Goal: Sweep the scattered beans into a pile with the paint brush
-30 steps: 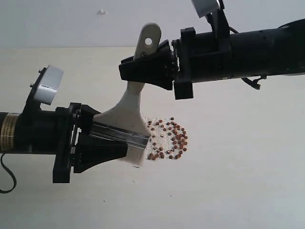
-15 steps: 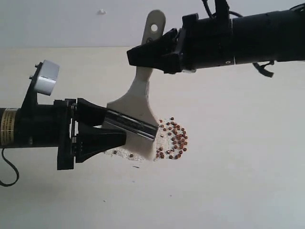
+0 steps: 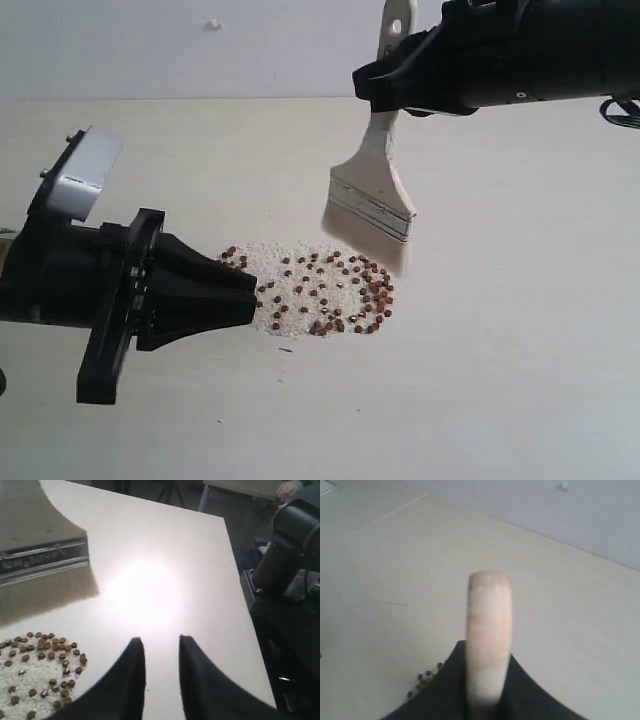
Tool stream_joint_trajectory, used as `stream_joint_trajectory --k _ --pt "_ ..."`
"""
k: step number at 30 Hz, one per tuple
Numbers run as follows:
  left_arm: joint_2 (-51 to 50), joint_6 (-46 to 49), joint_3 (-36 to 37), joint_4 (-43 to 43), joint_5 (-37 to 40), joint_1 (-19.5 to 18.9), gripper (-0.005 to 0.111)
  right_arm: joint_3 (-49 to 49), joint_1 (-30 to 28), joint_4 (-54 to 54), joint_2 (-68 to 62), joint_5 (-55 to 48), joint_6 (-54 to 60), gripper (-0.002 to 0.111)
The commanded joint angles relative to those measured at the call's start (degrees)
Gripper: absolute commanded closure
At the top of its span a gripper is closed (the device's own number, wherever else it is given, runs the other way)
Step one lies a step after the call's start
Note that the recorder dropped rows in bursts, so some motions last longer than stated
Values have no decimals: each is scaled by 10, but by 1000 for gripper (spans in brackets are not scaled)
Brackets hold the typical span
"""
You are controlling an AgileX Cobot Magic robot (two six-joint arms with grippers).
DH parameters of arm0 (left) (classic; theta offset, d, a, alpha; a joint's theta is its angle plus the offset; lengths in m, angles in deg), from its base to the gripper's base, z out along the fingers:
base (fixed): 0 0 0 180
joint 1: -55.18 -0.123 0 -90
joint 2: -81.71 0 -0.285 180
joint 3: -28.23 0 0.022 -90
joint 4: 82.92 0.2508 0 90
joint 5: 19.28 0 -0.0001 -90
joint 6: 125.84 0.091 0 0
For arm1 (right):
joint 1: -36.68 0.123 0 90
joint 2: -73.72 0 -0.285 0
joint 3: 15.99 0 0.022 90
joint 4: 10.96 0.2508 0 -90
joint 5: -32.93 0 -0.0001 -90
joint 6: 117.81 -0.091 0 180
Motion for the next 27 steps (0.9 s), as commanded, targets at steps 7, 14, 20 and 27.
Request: stream_joint_trajectory --k 7,14,20,27 --pt "82 -50 48 21 -10 -87 107 -91 -2 -34 110 199 -54 108" --pt "252 16 221 -143 -10 -214 107 -183 -2 -12 201 299 -56 108" --pt "453 -4 304 -262 3 -219 107 -236 -2 -110 242 375 -211 108" --pt "573 -104 304 -199 80 -219 107 -289 -2 -196 359 355 -312 108"
